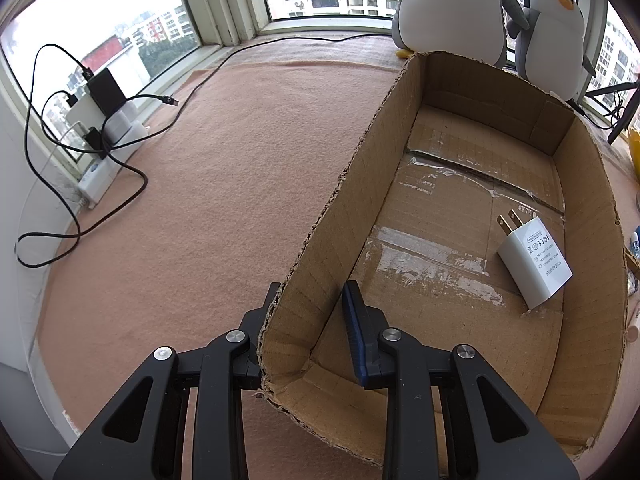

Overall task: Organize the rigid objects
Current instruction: 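Move the right gripper to the white plug-in device, then grasp the white plug-in device with the right gripper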

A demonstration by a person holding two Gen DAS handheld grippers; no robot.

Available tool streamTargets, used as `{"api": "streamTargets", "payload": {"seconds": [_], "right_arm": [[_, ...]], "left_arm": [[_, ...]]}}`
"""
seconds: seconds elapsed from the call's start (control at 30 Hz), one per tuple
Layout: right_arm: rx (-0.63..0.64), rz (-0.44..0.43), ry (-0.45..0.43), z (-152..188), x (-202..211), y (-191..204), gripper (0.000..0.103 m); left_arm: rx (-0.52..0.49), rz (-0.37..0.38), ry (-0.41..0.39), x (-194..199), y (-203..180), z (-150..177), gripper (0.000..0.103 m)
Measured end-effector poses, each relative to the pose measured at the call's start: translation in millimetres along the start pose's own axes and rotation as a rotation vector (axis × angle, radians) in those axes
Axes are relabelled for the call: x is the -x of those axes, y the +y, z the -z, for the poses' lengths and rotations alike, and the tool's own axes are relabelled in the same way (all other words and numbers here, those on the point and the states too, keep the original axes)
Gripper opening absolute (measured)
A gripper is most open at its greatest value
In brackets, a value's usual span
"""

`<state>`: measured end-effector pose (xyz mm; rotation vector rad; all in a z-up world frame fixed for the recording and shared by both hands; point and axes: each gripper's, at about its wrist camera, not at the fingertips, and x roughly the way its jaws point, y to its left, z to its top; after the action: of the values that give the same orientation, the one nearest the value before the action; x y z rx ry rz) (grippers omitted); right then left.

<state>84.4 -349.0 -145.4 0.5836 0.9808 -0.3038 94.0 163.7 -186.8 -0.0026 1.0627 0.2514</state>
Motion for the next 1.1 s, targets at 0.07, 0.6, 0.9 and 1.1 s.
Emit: {"api": "streamTargets", "payload": {"seconds": [0.07,0.6,0.9,1.1], "right_arm": [[-0.038,-0.005,0.018,-5.7,-8.1,-4.7,0.052],[-0.15,-0.027,0.087,-22.1,-45.8,-13.8,0.035],[-0.15,-0.052,0.083,-19.9,-43.5,-19.7,0.032],[-0.134,-0.073,0.07,-17.5,-37.9,-21.0,0.027]], "left_arm": [[0.001,0.0,0.0,0.0,0.0,0.0,0.027],[0.0,-0.002,0.0,0.1,0.9,-0.1,0.027],[-0.001,-0.005,0.0,0.0,3.2,0.0,0.027],[0.0,-0.007,0.0,-0.1,4.1,0.2,0.027]]}}
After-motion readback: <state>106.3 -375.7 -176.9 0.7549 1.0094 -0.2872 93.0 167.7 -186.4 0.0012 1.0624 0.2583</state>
